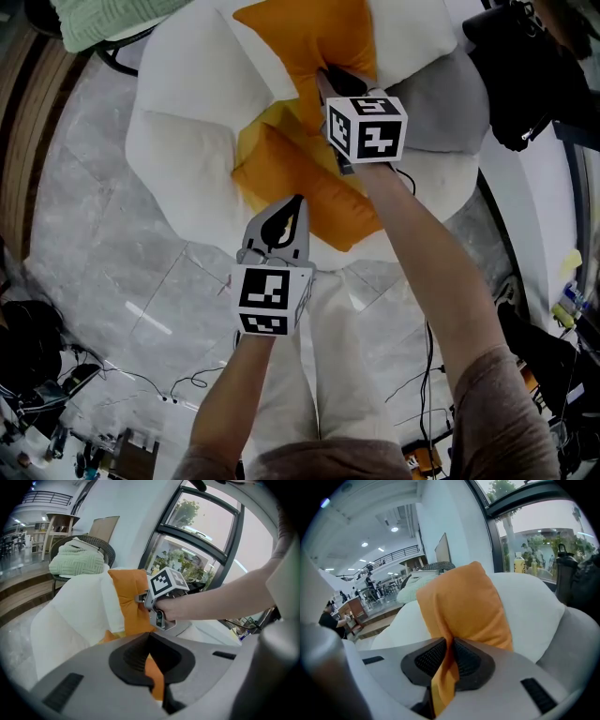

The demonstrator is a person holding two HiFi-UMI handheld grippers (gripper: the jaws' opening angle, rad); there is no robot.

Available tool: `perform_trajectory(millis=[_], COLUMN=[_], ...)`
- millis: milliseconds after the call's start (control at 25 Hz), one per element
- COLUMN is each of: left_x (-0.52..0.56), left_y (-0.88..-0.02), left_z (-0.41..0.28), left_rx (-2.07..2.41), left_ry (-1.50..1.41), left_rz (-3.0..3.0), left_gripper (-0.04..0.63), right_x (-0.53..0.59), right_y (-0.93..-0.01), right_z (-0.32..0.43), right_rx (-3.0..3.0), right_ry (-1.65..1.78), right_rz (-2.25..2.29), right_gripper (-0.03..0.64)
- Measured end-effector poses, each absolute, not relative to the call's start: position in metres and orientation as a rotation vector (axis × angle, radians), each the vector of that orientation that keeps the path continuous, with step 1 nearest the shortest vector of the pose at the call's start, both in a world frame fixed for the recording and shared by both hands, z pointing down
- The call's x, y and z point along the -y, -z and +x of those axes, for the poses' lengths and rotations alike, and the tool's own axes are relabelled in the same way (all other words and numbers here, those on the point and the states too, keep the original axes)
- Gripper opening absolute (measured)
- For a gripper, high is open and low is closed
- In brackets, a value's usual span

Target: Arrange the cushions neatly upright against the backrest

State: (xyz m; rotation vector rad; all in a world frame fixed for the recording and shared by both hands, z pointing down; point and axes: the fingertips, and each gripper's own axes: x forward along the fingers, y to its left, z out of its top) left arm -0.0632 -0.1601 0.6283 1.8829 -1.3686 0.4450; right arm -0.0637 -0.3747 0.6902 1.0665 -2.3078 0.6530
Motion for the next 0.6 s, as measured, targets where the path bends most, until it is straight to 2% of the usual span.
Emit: perform_trajectory(millis=[360,600], left_x=[0.1556,0.1531], left_y=[-0.6266,-0.6293], left_z=[-0.0620,-0.0649], left_rx=[1.368,1.375], left_ry=[-0.440,-0.439], left_rz=[1.879,1.870], left_gripper=[0.005,0.005], right_x=[0.3665,0.3631], right_y=[-0.6934,-0.6964], right_z=[-0.0689,-0.0686], right_rx=[2.347,2.331], right_ry=[-1.137,-0.960], right_rz=[1.144,1.097], right_gripper=[0.031,0.028])
